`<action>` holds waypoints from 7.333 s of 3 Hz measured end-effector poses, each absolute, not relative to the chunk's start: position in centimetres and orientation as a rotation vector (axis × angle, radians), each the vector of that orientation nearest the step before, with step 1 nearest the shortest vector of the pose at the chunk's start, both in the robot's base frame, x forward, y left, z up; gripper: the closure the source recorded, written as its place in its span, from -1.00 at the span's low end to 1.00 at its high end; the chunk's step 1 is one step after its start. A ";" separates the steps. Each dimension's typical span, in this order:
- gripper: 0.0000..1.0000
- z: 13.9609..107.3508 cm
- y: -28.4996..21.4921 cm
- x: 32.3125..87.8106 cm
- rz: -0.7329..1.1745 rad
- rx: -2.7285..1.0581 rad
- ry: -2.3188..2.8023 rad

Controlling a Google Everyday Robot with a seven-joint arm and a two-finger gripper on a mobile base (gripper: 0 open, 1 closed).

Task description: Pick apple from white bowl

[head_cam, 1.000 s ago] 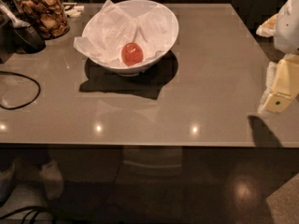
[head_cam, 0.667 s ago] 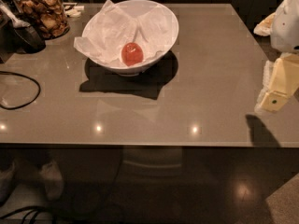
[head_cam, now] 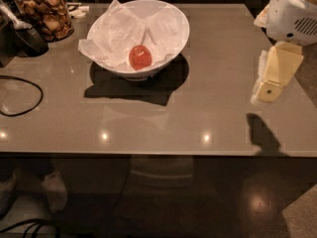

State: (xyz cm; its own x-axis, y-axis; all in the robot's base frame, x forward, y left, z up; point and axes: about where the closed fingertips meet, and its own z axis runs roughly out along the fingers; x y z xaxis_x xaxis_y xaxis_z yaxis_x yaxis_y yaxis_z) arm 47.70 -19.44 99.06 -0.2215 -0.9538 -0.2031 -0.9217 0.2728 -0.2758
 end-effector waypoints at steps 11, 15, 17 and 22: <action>-1.00 100.6 -7.3 66.6 0.055 -1.677 2.046; -1.00 98.0 -0.8 70.0 0.294 -1.687 1.979; -0.86 97.1 1.4 71.6 0.355 -1.684 1.964; -0.62 91.2 0.8 72.5 0.386 -1.662 2.142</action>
Offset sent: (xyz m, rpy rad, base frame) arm 0.0115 0.0098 0.0018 -0.0002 0.0076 0.0408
